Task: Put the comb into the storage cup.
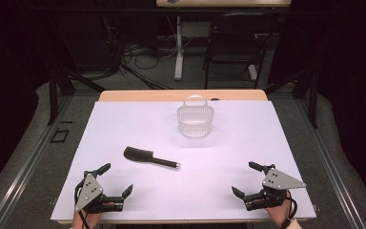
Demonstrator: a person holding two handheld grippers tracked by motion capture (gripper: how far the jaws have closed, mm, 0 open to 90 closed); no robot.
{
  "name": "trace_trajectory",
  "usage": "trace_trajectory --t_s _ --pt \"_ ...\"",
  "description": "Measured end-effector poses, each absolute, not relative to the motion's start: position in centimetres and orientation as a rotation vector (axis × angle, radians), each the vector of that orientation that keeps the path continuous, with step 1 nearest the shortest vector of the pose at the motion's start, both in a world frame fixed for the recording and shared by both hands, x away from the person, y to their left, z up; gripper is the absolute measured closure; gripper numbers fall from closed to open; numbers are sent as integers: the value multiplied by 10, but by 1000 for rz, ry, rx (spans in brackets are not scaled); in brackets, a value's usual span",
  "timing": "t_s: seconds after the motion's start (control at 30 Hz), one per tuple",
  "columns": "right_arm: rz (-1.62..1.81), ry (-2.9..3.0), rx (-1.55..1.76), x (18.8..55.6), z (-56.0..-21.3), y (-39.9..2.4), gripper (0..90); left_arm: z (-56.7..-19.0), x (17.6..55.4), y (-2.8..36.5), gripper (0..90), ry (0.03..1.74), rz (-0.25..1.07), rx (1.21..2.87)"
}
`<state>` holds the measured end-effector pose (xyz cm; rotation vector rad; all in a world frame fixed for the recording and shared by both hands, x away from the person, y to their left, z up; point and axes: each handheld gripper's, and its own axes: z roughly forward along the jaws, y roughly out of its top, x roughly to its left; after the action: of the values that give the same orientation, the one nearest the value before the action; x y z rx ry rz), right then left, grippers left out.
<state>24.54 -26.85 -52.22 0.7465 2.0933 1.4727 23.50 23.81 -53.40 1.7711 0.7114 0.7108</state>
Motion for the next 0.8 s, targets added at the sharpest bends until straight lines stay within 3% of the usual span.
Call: trace_trajectory --t_s 0.8 --pt "1465 2107 748 246 -523 -267 0 -528 258 219 2 762 627 1824"
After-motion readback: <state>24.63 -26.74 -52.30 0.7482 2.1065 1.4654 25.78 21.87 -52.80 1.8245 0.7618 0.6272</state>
